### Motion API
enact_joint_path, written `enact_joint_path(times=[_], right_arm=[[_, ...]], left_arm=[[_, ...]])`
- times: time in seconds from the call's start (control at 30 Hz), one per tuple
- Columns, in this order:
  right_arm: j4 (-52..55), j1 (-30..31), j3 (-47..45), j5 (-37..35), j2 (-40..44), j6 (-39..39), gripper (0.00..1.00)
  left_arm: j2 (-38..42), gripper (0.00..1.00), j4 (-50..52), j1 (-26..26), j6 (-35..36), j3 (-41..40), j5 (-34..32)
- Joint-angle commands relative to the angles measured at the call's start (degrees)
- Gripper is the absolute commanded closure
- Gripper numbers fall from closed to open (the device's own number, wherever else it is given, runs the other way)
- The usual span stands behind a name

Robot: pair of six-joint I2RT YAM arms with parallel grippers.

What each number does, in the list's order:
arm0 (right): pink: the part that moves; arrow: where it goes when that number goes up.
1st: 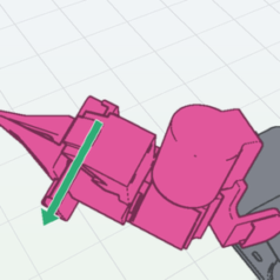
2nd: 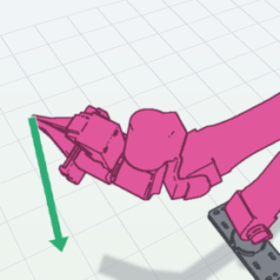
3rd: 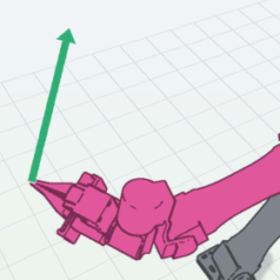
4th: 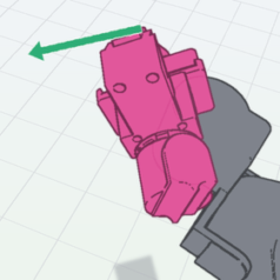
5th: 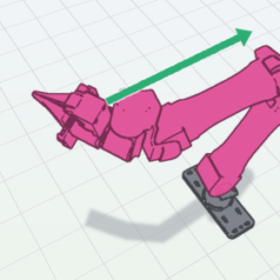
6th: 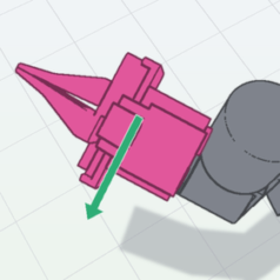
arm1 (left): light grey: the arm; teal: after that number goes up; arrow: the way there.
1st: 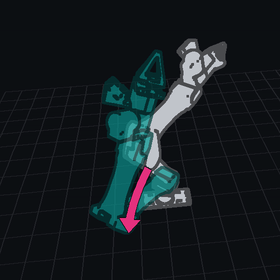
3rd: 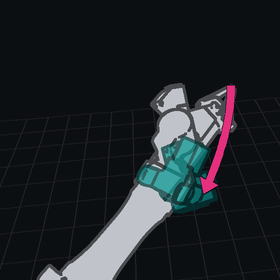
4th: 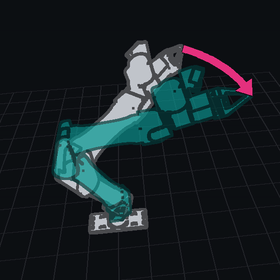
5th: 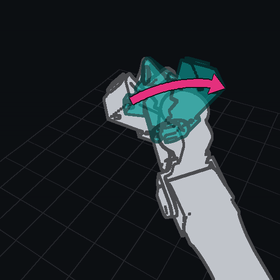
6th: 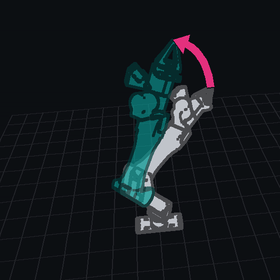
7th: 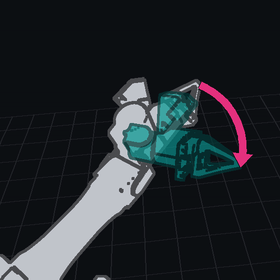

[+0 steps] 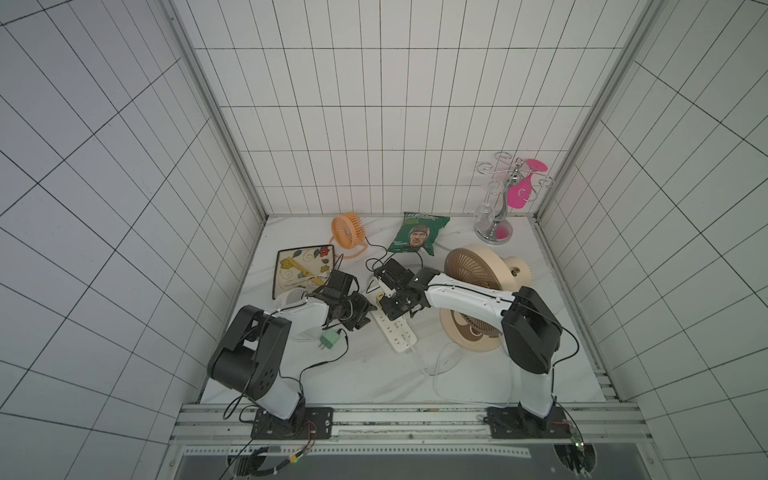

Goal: Unplug the desk fan from the power strip
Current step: Remove the plug from the socket.

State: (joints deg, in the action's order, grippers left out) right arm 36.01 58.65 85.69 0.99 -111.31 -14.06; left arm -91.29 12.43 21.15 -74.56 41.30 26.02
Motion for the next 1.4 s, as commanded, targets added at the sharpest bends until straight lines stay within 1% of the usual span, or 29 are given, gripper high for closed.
enact_joint_path(times=[0.0,0.1,0.27,0.33,0.4,0.53,0.6,0.7,0.83,0.93,0.97,1.07,1.17,1.2,1.23,1.3,1.37], right_arm=[[3.35,3.77,3.86,-2.78,-0.89,2.36,1.00],[2.90,4.18,3.47,-2.63,-0.59,2.03,1.00],[0.23,-1.60,-1.37,-0.64,2.02,-0.09,1.00],[-0.47,-2.78,-2.34,-0.28,2.80,-0.21,1.00],[-0.15,-2.50,-1.55,-0.03,2.42,0.16,1.00],[0.52,1.09,1.41,0.02,0.62,0.18,1.00],[0.51,1.97,2.41,0.74,0.15,-0.01,1.00],[-0.62,0.44,1.00,1.09,1.34,-0.79,1.00],[0.80,-2.62,-1.28,-3.41,2.66,-1.85,1.00],[1.95,-1.83,-0.15,-4.48,2.15,-1.40,1.00],[2.10,-1.06,0.63,-4.09,1.81,-0.94,1.00],[-0.19,0.84,1.10,1.59,2.12,0.02,1.00],[-1.98,-0.66,0.00,4.84,3.31,-1.10,1.00],[-1.87,-1.71,-0.33,4.92,3.44,-1.57,1.00],[-1.37,-2.67,-0.50,3.69,3.54,-1.81,1.00],[1.33,-3.38,0.25,-1.63,3.36,-1.54,1.00],[3.13,-3.29,1.29,-4.05,3.17,-0.85,1.00]], left_arm=[[-3.72,0.55,9.18,0.56,-0.02,-0.79,-3.56],[-4.15,0.54,10.42,0.64,0.10,-0.53,-4.42],[-6.24,0.54,11.74,0.65,0.43,-0.37,-4.25],[-6.77,0.54,12.28,0.69,0.79,-0.42,-4.17],[-6.95,0.54,13.18,0.74,0.88,-0.30,-4.61],[-7.49,0.55,15.03,0.74,0.97,0.18,-5.55],[-7.63,0.55,15.25,0.74,0.87,0.04,-5.68],[-7.68,0.55,15.35,0.74,0.91,-0.16,-5.67],[-7.93,0.55,15.41,0.74,0.62,-0.37,-5.67],[-8.21,0.55,15.55,0.74,0.40,-0.51,-5.75],[-8.27,0.56,15.67,0.74,0.39,-0.51,-5.79],[-8.39,0.56,16.03,0.82,0.37,-0.42,-5.96],[-8.23,0.56,16.63,0.91,0.51,-0.43,-6.34],[-8.21,0.56,16.66,0.91,0.49,-0.55,-6.43],[-8.27,0.56,16.67,0.96,0.48,-0.63,-6.36],[-8.50,0.56,16.58,1.00,0.47,-0.70,-6.26],[-8.76,0.56,16.58,1.00,0.47,-0.69,-6.20]])
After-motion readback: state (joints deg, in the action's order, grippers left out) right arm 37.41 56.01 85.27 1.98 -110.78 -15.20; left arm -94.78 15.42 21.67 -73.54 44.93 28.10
